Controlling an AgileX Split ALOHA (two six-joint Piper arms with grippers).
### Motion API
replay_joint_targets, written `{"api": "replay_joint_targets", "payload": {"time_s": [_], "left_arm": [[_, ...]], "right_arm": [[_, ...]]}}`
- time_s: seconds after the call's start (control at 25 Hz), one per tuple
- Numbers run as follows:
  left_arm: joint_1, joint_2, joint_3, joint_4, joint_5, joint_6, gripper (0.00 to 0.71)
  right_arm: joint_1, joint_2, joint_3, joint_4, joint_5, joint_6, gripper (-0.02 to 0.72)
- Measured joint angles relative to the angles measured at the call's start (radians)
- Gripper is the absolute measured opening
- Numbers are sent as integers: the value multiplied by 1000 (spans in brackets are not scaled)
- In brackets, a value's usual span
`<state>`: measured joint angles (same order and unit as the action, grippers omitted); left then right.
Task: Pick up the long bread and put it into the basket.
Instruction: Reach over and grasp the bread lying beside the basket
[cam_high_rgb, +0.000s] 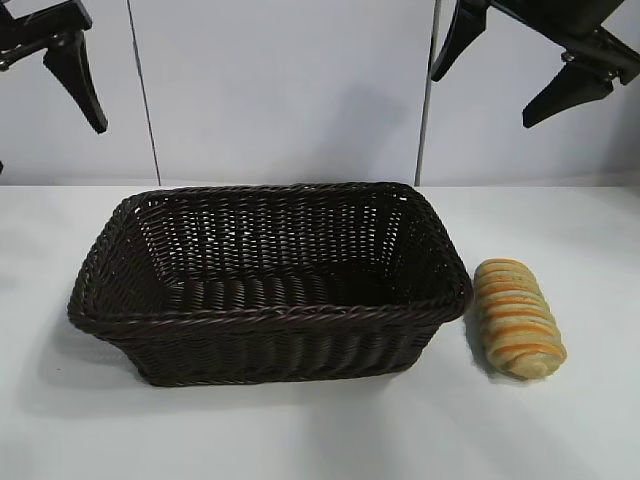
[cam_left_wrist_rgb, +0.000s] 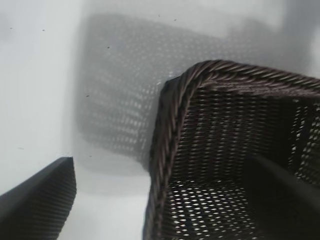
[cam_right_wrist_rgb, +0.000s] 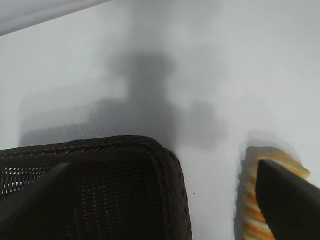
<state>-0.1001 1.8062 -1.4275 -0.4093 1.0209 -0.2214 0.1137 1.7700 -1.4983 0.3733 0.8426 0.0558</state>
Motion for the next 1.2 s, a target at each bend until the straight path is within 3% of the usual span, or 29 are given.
{"api": "replay_joint_targets", "payload": {"time_s": [0.48, 1.2], "left_arm": [[0, 0, 44, -80, -83, -36, 661], [0, 0, 44, -84, -101, -36, 661]], "right_arm": [[0, 0, 0, 1, 1, 1, 695], [0, 0, 0, -4, 18, 1, 695]]}}
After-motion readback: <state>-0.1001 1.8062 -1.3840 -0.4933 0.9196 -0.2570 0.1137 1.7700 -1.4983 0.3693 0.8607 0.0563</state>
